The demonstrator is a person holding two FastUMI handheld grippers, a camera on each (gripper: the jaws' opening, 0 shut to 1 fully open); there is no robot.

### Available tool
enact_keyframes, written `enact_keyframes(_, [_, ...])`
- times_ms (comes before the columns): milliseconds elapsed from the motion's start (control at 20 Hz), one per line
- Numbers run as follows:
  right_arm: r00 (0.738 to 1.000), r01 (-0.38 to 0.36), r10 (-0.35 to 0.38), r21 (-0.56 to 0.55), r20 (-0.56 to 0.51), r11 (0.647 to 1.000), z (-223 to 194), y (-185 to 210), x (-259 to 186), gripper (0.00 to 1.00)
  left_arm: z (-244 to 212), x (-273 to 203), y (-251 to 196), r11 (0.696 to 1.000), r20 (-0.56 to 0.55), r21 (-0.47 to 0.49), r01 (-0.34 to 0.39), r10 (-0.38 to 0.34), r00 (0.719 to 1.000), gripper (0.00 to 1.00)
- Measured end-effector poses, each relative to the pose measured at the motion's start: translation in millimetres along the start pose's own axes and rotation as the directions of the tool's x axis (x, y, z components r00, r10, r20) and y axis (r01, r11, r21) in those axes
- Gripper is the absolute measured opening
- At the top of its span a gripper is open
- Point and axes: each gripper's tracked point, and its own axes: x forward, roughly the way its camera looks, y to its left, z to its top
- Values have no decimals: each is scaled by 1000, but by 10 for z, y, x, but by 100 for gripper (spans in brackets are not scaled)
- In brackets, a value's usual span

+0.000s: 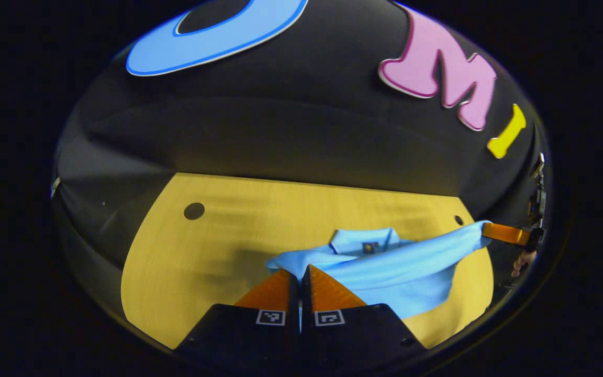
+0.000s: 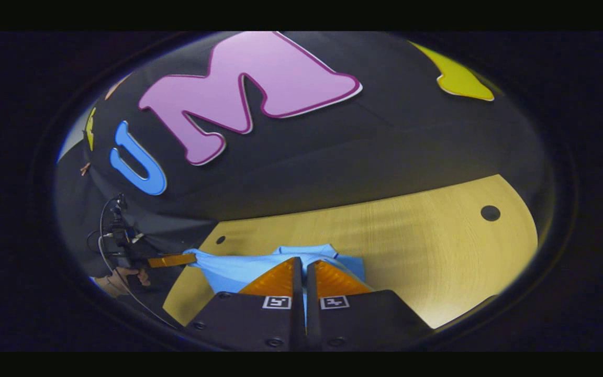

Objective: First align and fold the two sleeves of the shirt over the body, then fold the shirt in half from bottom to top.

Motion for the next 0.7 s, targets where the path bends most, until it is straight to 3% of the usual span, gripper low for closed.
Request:
enact_keyframes(50, [1000,15,-15,18,-15,1000,-19,-91,176,0,-40,211,5,999,-23,9,-35,35,999,6])
enact_keyframes(100, [999,32,-31,29,-24,999,-55,-203,353,5,-136,389,-17,998,-57,14,-59,60,997,6])
enact_keyframes(150, [998,51,-50,29,-26,998,-93,-323,521,0,-261,529,-103,996,-109,-9,-86,84,990,6])
enact_keyframes(200, [997,70,-69,20,-36,997,-194,-453,677,11,-372,639,-178,994,-155,-11,-106,103,983,6])
enact_keyframes(250, [993,96,-95,12,-71,995,-344,-605,797,12,-447,760,-155,992,-179,34,-119,123,976,6])
enact_keyframes(300, [986,122,-121,7,-114,993,-494,-734,874,0,-509,844,-133,988,-194,72,-134,146,970,6])
enact_keyframes(400, [978,141,-142,-18,-155,990,-724,-837,957,9,-551,898,-179,986,-205,89,-140,156,966,7])
enact_keyframes(450, [980,125,-128,-30,-154,992,-756,-826,961,12,-559,931,-205,988,-204,89,-129,145,968,13])
enact_keyframes(500, [982,107,-111,-33,-150,994,-741,-834,936,10,-561,905,-176,985,-205,99,-138,156,966,31])
enact_keyframes(650, [989,86,-92,-54,-116,995,-601,-827,812,75,-428,751,9,971,-145,80,-224,233,961,87])
enact_keyframes(700, [992,69,-77,-78,-97,994,-529,-799,701,96,-329,601,61,966,-90,67,-251,257,962,93])
